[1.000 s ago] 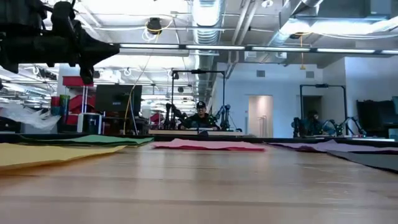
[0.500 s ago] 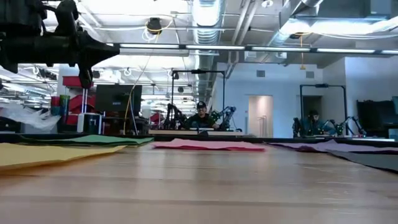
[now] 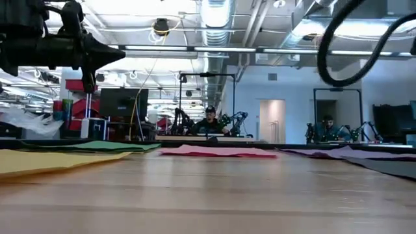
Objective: Organize paper
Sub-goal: Put the black paper to the bottom right of the table
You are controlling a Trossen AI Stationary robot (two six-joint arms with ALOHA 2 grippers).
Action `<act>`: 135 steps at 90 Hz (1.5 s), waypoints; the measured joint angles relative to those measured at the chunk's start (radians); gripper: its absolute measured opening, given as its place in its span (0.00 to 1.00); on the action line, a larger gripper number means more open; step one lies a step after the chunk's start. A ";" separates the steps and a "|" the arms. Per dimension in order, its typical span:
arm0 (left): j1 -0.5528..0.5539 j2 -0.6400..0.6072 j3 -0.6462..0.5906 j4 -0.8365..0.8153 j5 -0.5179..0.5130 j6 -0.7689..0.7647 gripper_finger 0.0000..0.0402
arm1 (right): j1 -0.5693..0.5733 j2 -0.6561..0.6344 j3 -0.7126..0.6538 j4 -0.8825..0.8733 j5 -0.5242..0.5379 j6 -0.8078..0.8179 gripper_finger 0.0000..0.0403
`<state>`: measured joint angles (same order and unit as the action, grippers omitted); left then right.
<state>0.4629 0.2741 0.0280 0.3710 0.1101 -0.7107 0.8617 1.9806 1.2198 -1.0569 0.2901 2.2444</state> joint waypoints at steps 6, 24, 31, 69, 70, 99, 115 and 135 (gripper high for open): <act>0.000 0.000 0.000 0.000 0.000 -0.002 0.00 | 0.006 -0.001 -0.010 0.008 0.003 -0.011 0.00; 0.000 0.000 0.000 0.000 0.001 -0.002 0.00 | 0.047 -0.001 -0.013 0.028 -0.005 -0.099 0.00; 0.000 0.000 0.000 0.000 0.001 -0.001 0.00 | 0.068 -0.002 -0.011 0.044 -0.020 -0.121 0.00; 0.000 0.000 0.000 0.000 0.001 0.010 0.00 | 0.103 0.001 -0.011 0.052 -0.016 -0.149 0.00; 0.000 0.000 0.000 0.000 0.001 0.010 0.00 | 0.103 0.001 -0.011 0.052 -0.016 -0.152 0.00; 0.000 0.000 0.001 0.000 0.002 0.026 0.00 | 0.104 0.003 -0.012 0.036 -0.018 -0.231 0.00; 0.000 0.000 0.001 0.000 0.003 0.027 0.00 | 0.104 0.003 -0.013 0.026 -0.019 -0.232 0.00; -0.001 0.000 0.001 0.000 0.036 0.042 0.00 | 0.104 0.003 -0.013 0.025 -0.011 -0.227 0.00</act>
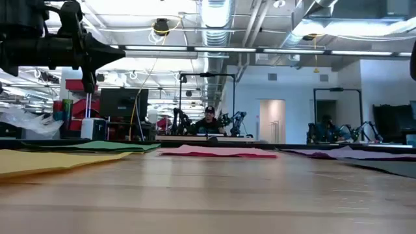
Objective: Organize paper
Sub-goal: Put the black paper to the bottom right of the table
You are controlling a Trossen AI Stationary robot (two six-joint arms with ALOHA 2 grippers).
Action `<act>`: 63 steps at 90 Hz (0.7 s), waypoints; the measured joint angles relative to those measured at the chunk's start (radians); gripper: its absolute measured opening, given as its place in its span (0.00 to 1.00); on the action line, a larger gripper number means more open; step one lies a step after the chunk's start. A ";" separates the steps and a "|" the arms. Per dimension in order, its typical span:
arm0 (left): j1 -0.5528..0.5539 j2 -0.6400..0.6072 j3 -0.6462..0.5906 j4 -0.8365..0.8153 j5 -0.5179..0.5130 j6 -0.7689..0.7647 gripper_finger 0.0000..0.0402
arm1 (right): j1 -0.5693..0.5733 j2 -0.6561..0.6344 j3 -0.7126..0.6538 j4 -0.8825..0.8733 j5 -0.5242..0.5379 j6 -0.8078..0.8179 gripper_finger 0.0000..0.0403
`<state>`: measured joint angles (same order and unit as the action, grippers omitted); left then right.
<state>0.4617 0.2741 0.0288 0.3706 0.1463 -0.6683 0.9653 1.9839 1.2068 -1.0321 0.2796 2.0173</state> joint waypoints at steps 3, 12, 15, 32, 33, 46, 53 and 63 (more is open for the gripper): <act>-0.002 0.000 0.000 0.000 0.014 0.010 0.00 | 0.000 0.000 0.000 0.000 0.002 0.008 0.00; -0.008 0.000 0.000 0.000 0.054 0.032 0.00 | 0.000 0.000 0.000 0.000 0.008 0.041 0.00; -0.010 0.000 0.000 0.000 0.065 0.041 0.00 | 0.000 0.000 0.000 0.000 0.009 0.051 0.00; -0.016 0.000 0.000 0.000 0.129 0.112 0.00 | 0.000 0.000 0.000 -0.004 0.010 0.110 0.00; -0.016 0.000 0.000 0.000 0.133 0.117 0.00 | 0.000 0.000 0.000 -0.004 0.010 0.113 0.00; -0.016 0.000 0.004 -0.007 0.165 0.157 0.00 | 0.000 0.001 0.000 -0.025 0.010 0.146 0.00; -0.016 0.000 0.029 -0.042 0.174 0.185 0.00 | -0.002 0.003 0.003 -0.059 0.009 0.163 0.00; -0.016 0.000 0.087 -0.139 0.186 0.238 0.00 | -0.014 0.005 0.016 -0.103 -0.005 0.166 0.00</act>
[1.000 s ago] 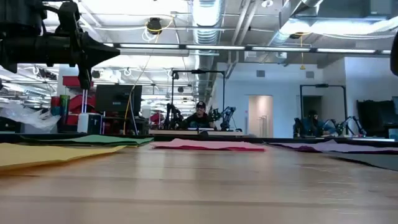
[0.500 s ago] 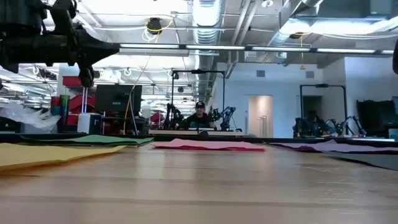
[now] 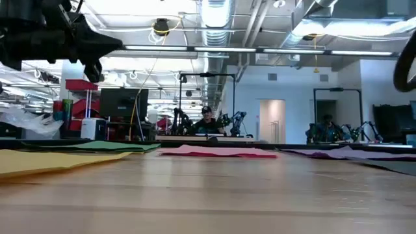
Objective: Organize paper
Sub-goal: Put the black paper to the bottom right of the table
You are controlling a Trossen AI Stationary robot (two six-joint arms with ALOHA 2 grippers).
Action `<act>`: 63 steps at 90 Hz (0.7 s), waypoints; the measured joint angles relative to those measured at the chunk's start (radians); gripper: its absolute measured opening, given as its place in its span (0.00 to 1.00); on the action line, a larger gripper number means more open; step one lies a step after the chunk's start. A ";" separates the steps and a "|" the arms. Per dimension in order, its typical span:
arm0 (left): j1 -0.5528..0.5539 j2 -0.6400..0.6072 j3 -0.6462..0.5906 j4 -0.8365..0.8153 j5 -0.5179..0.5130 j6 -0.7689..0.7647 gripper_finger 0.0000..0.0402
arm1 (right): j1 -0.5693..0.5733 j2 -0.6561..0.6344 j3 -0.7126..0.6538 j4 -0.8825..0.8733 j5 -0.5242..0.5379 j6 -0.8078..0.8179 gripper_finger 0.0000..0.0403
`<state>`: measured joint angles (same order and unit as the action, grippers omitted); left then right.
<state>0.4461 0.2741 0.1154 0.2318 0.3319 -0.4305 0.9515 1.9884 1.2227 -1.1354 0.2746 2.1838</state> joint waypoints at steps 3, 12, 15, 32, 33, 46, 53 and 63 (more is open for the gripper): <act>0.000 0.000 0.015 -0.027 -0.002 0.014 0.00 | -0.005 0.000 0.001 -0.012 -0.001 0.000 0.00; 0.000 0.000 0.033 -0.063 -0.039 0.027 0.00 | -0.022 0.000 0.003 -0.006 0.001 0.000 0.00; 0.000 0.000 0.033 -0.068 -0.044 0.026 0.00 | -0.029 0.000 0.003 0.001 0.002 0.000 0.00; 0.000 0.000 0.033 -0.096 -0.045 0.016 0.00 | -0.059 0.000 0.012 0.025 0.035 -0.019 0.00; 0.000 0.000 0.033 -0.096 -0.045 0.014 0.00 | -0.059 -0.001 0.012 0.025 0.036 -0.019 0.00; 0.000 0.000 0.033 -0.096 -0.045 0.003 0.00 | -0.061 -0.002 0.013 0.053 0.039 -0.033 0.00; 0.000 0.000 0.033 -0.096 -0.045 0.003 0.00 | -0.053 -0.003 0.014 0.076 0.039 -0.061 0.00; 0.000 0.000 0.033 -0.096 -0.046 0.004 0.00 | -0.036 -0.004 0.014 0.084 0.038 -0.072 0.00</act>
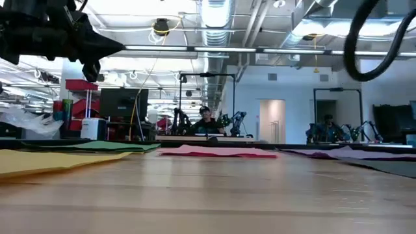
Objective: Organize paper
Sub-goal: Put the black paper to the bottom right of the table, then put the green paper to the bottom center of the table
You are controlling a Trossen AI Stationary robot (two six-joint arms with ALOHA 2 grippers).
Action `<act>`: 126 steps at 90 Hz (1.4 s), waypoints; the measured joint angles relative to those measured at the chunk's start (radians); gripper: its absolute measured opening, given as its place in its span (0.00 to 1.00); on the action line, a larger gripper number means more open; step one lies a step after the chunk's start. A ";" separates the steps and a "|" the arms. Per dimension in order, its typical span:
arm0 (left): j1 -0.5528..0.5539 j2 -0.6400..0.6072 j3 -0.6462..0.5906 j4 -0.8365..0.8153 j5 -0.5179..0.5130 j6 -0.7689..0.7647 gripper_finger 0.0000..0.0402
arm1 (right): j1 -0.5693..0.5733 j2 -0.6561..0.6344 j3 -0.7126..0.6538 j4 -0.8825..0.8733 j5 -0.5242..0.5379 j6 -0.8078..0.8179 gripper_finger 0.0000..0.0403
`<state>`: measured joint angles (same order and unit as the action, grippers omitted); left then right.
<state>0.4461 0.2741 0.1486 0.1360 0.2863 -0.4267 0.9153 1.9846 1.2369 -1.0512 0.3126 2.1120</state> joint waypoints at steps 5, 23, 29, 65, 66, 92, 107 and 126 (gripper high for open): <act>0.000 0.000 0.000 0.000 0.000 0.001 0.00 | 0.009 0.000 0.000 -0.001 0.000 0.000 0.00; 0.000 0.000 0.000 0.002 -0.003 0.008 0.00 | 0.028 0.000 0.009 -0.022 -0.007 0.000 0.00; 0.000 0.000 0.000 0.002 -0.004 0.022 0.00 | 0.028 0.000 0.022 -0.056 -0.007 0.000 0.00; -0.034 0.000 -0.001 -0.081 -0.020 0.083 0.00 | -0.052 -0.013 0.118 -0.039 0.080 -0.283 0.00; -0.039 0.000 -0.001 -0.079 -0.022 0.086 0.00 | -0.061 -0.012 0.118 -0.027 0.080 -0.305 0.00; -0.125 -0.001 -0.009 -0.008 -0.303 0.112 0.00 | -0.382 -0.010 0.117 0.408 0.235 -1.053 0.00; -0.123 -0.001 -0.010 -0.006 -0.306 0.141 0.00 | -0.603 -0.009 0.117 0.821 0.082 -1.550 0.00; -0.098 -0.002 -0.010 -0.012 -0.234 0.166 0.00 | -0.778 -0.009 0.118 1.073 -0.047 -1.906 0.00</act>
<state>0.3485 0.2718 0.1383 0.1239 0.0527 -0.2603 0.1372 1.9759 1.3548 0.0219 0.2656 0.2061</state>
